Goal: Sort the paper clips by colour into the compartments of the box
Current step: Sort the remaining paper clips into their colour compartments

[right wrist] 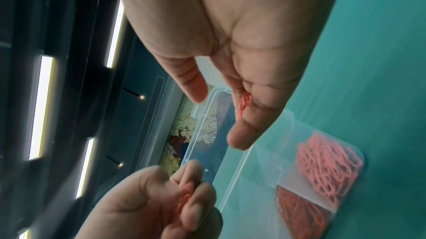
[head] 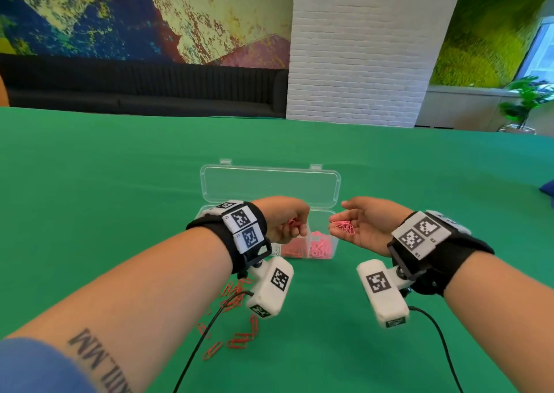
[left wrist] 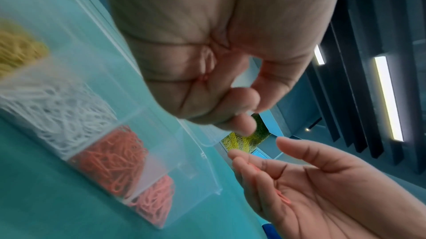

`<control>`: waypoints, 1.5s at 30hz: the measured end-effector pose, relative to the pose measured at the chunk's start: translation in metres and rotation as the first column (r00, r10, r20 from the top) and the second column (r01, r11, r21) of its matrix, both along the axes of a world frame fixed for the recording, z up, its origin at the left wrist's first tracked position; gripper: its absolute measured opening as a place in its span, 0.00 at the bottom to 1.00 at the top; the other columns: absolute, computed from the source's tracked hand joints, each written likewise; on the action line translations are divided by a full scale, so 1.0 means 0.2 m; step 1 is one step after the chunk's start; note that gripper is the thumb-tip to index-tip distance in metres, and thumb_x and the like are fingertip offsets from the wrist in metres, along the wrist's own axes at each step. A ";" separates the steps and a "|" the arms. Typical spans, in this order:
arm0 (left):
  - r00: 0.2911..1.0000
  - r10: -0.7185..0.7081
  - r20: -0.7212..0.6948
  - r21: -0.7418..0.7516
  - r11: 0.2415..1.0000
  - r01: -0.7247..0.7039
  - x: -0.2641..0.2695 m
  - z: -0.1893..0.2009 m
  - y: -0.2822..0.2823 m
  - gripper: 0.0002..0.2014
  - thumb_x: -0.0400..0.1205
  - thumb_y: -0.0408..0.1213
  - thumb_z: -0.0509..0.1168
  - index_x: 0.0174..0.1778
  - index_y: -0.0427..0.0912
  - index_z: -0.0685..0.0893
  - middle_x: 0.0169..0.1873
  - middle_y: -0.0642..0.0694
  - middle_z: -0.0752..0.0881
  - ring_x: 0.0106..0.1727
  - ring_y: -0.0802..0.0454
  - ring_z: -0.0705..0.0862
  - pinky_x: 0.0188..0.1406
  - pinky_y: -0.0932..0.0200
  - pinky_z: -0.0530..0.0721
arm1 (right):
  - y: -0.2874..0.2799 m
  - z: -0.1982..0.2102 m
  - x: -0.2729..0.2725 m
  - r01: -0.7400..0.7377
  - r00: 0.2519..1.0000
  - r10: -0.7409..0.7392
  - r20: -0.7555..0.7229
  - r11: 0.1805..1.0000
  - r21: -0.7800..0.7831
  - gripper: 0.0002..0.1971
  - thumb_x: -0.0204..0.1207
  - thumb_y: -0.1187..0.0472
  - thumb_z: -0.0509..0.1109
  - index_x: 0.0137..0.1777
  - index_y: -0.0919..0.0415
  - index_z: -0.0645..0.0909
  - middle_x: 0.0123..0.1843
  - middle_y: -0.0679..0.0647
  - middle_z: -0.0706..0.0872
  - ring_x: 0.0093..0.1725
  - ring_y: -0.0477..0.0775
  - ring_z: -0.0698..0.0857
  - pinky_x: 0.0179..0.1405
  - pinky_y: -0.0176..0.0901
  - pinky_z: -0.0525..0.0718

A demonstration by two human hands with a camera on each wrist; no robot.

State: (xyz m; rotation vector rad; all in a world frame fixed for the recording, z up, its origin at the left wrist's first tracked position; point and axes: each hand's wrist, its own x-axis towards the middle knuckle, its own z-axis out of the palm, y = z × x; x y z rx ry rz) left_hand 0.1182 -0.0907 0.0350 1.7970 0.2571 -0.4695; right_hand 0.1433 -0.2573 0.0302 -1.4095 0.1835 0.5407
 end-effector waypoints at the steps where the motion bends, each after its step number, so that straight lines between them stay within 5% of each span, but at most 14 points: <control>1: 1.000 0.016 -0.004 -0.009 1.000 -0.016 0.03 0.00 -0.02 0.11 0.78 0.25 0.51 0.30 0.38 0.68 0.20 0.45 0.76 0.14 0.60 0.67 0.13 0.73 0.60 | 0.00 0.00 0.02 0.011 1.000 -0.011 -0.002 1.000 0.010 0.19 0.84 0.63 0.57 0.70 0.74 0.68 0.42 0.65 0.76 0.39 0.59 0.79 0.23 0.40 0.87; 5: 0.997 0.075 -0.032 -0.108 0.991 -0.078 0.14 0.02 -0.10 0.02 0.79 0.28 0.55 0.41 0.36 0.70 0.29 0.41 0.77 0.19 0.56 0.73 0.12 0.71 0.70 | 0.02 0.00 0.11 0.054 0.998 -0.052 -0.047 0.998 0.031 0.26 0.85 0.54 0.53 0.70 0.79 0.66 0.49 0.67 0.74 0.47 0.61 0.78 0.37 0.47 0.85; 8: 0.991 0.102 -0.083 -0.204 0.972 -0.117 0.22 0.02 -0.16 0.09 0.83 0.38 0.59 0.43 0.36 0.69 0.34 0.38 0.75 0.28 0.50 0.77 0.27 0.64 0.80 | 0.02 0.01 0.16 0.039 0.993 -0.033 -0.110 0.998 0.054 0.31 0.85 0.46 0.49 0.65 0.79 0.67 0.58 0.71 0.73 0.52 0.62 0.79 0.39 0.46 0.84; 12: 0.987 0.100 -0.129 -0.156 0.981 -0.119 0.32 -0.01 -0.19 0.17 0.84 0.48 0.58 0.52 0.35 0.71 0.43 0.35 0.77 0.42 0.44 0.79 0.52 0.53 0.82 | 0.01 0.01 0.21 0.016 0.990 -0.013 -0.139 1.000 0.017 0.36 0.82 0.38 0.47 0.62 0.77 0.68 0.46 0.66 0.74 0.39 0.56 0.76 0.33 0.42 0.82; 16: 0.991 0.070 -0.111 -0.096 0.992 -0.081 0.36 -0.03 -0.20 0.25 0.84 0.53 0.56 0.67 0.35 0.71 0.60 0.28 0.74 0.61 0.38 0.77 0.54 0.50 0.76 | 0.03 -0.01 0.24 0.032 0.989 -0.036 -0.141 0.999 -0.029 0.41 0.80 0.34 0.47 0.69 0.77 0.65 0.44 0.61 0.69 0.35 0.51 0.69 0.33 0.40 0.72; 21: 0.994 0.036 -0.101 -0.150 0.987 -0.051 0.32 -0.02 -0.22 0.32 0.85 0.57 0.51 0.76 0.36 0.65 0.79 0.27 0.55 0.81 0.35 0.54 0.78 0.44 0.58 | 0.07 -0.04 0.26 0.038 0.991 -0.041 -0.125 0.999 -0.023 0.48 0.74 0.27 0.47 0.74 0.73 0.65 0.60 0.56 0.80 0.55 0.56 0.82 0.54 0.47 0.80; 24: 0.999 0.039 -0.023 -0.102 0.994 -0.041 0.26 -0.01 -0.20 0.28 0.86 0.55 0.51 0.71 0.35 0.71 0.75 0.30 0.66 0.78 0.38 0.64 0.75 0.47 0.63 | 0.07 -0.03 0.22 -0.026 0.995 0.024 -0.092 0.999 -0.019 0.41 0.79 0.32 0.46 0.69 0.72 0.67 0.80 0.62 0.57 0.81 0.60 0.56 0.81 0.53 0.55; 27: 0.995 0.026 0.096 -0.004 1.000 -0.025 0.18 0.02 -0.14 0.21 0.86 0.50 0.54 0.65 0.38 0.77 0.59 0.37 0.75 0.65 0.43 0.73 0.65 0.52 0.70 | 0.07 -0.02 0.15 -0.069 0.998 0.069 0.008 0.996 -0.053 0.31 0.84 0.42 0.50 0.66 0.73 0.71 0.77 0.64 0.69 0.79 0.65 0.65 0.81 0.53 0.60; 30: 0.972 -0.083 0.219 0.198 0.979 0.039 0.06 0.06 -0.05 0.18 0.85 0.46 0.58 0.66 0.38 0.78 0.54 0.44 0.77 0.56 0.50 0.76 0.59 0.53 0.75 | 0.07 -0.02 0.08 -0.045 0.986 0.072 0.149 0.983 -0.178 0.15 0.83 0.53 0.58 0.44 0.65 0.77 0.44 0.57 0.78 0.44 0.53 0.78 0.51 0.42 0.76; 32: 0.954 -0.178 0.241 0.369 0.926 0.079 -0.03 0.08 0.04 0.16 0.85 0.45 0.59 0.64 0.39 0.78 0.56 0.43 0.81 0.58 0.48 0.81 0.60 0.52 0.80 | 0.09 -0.01 0.02 -0.050 0.962 0.122 0.246 0.958 -0.282 0.09 0.82 0.61 0.61 0.42 0.63 0.77 0.39 0.56 0.77 0.38 0.49 0.76 0.40 0.37 0.76; 35: 0.943 -0.272 0.192 0.537 0.833 0.131 -0.18 0.07 0.20 0.08 0.84 0.42 0.61 0.55 0.44 0.78 0.46 0.45 0.82 0.45 0.51 0.83 0.43 0.57 0.84 | 0.12 0.00 -0.08 -0.158 0.866 0.360 0.347 0.855 -0.494 0.08 0.80 0.69 0.61 0.44 0.60 0.79 0.40 0.56 0.81 0.38 0.49 0.80 0.39 0.38 0.82; 39: 0.959 -0.284 -0.005 0.755 0.628 0.190 -0.38 -0.01 0.45 0.10 0.80 0.40 0.65 0.56 0.48 0.78 0.34 0.49 0.81 0.29 0.56 0.80 0.30 0.66 0.81 | 0.18 -0.07 -0.22 -0.209 0.670 0.701 0.243 0.492 -0.845 0.09 0.78 0.66 0.65 0.53 0.55 0.82 0.41 0.51 0.84 0.33 0.46 0.82 0.41 0.35 0.82; 42: 0.979 -0.183 -0.091 0.819 0.545 0.178 -0.49 -0.09 0.62 0.10 0.77 0.36 0.67 0.53 0.47 0.77 0.29 0.49 0.82 0.25 0.55 0.79 0.30 0.64 0.82 | 0.24 -0.15 -0.29 -0.166 0.578 0.809 0.102 0.240 -0.956 0.18 0.77 0.60 0.68 0.67 0.56 0.77 0.49 0.46 0.81 0.30 0.42 0.80 0.43 0.31 0.80; 45: 0.985 -0.115 -0.130 0.864 0.474 0.170 -0.55 -0.16 0.73 0.08 0.77 0.36 0.66 0.48 0.46 0.75 0.29 0.50 0.82 0.26 0.55 0.80 0.38 0.61 0.85 | 0.29 -0.21 -0.33 -0.138 0.579 0.815 0.024 0.127 -0.982 0.24 0.76 0.57 0.70 0.72 0.54 0.72 0.53 0.46 0.76 0.42 0.47 0.78 0.51 0.35 0.78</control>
